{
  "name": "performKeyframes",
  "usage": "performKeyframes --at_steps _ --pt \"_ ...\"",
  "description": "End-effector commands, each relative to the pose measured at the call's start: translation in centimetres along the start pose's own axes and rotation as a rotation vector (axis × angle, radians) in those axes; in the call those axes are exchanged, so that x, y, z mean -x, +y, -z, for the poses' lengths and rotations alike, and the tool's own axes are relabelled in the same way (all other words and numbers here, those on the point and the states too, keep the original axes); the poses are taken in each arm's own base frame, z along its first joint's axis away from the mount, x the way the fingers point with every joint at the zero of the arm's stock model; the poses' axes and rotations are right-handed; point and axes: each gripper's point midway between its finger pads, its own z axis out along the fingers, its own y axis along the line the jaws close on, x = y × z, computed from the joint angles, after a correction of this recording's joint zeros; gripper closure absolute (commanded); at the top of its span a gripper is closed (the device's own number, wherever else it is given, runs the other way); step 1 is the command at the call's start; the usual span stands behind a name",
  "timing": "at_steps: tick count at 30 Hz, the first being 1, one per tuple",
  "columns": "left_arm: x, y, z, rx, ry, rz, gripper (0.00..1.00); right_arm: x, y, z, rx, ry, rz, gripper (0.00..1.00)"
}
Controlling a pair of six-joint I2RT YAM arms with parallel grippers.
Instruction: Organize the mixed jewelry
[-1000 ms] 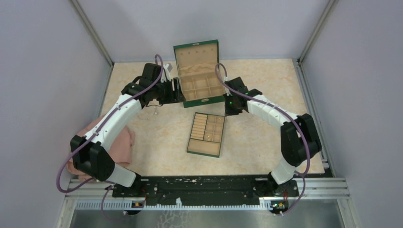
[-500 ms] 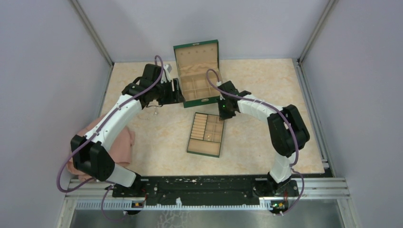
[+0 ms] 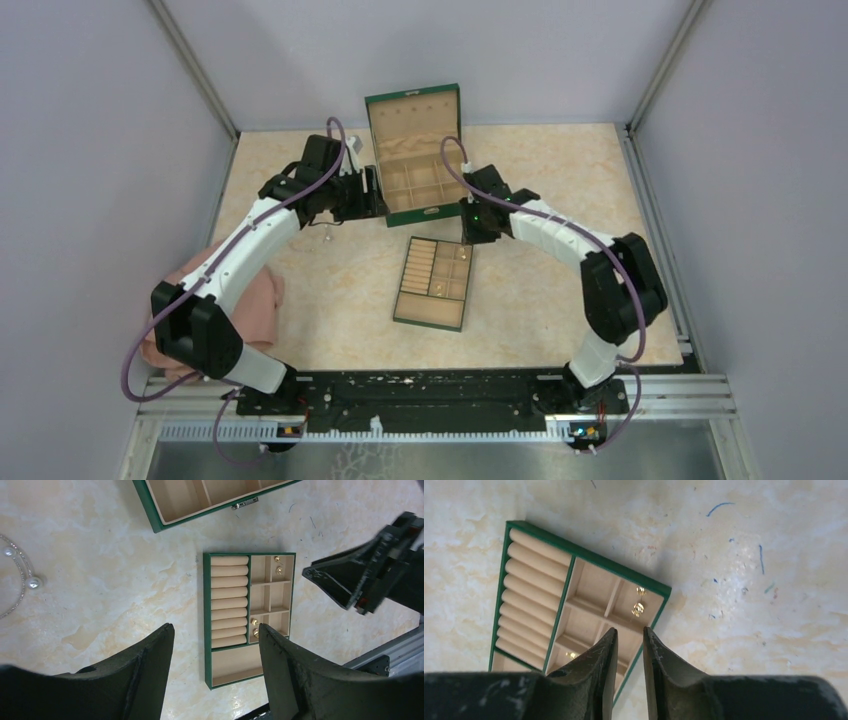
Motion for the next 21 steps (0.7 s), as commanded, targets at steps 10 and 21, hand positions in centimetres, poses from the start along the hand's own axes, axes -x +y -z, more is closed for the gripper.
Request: performKeyframes --at_steps 10,21 --pt "0.4 -0.3 0.4 -0.023 -0.036 0.0 0.31 -3.0 1.7 2.4 0.057 -0.041 -0.221 0.62" --pt "-0.1 0.0 0.5 -0.02 -0.031 0.004 0.31 -6.4 1.4 0.2 0.007 0.039 -0.222 0.64"
